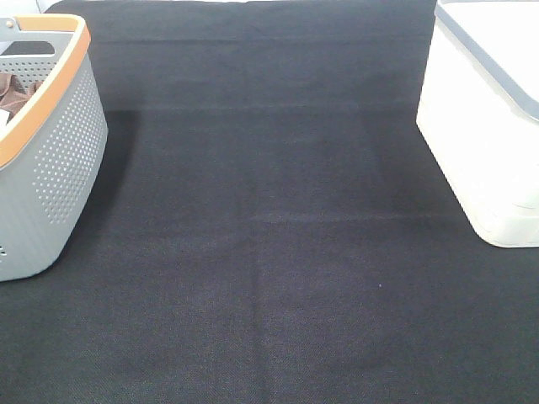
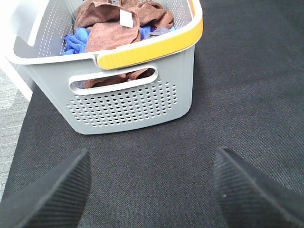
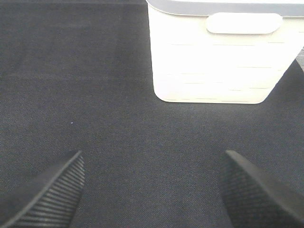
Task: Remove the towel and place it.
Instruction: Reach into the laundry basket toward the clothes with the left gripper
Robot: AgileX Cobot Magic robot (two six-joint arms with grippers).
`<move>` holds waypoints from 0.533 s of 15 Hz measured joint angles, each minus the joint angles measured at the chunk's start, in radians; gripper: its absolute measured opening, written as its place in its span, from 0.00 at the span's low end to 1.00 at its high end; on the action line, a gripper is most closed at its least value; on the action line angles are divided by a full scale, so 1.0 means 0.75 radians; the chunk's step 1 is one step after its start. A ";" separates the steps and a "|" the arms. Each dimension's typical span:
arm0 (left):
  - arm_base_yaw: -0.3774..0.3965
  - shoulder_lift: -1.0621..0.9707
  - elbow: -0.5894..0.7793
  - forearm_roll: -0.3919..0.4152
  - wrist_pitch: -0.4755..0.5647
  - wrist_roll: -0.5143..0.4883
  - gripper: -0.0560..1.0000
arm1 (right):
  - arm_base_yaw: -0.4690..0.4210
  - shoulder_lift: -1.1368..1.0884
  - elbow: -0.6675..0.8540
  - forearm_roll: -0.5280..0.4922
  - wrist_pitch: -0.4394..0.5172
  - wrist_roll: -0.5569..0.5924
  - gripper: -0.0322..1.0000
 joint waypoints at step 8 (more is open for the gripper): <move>0.000 0.000 0.000 0.000 0.000 0.000 0.71 | 0.000 0.000 0.000 0.000 0.000 0.000 0.75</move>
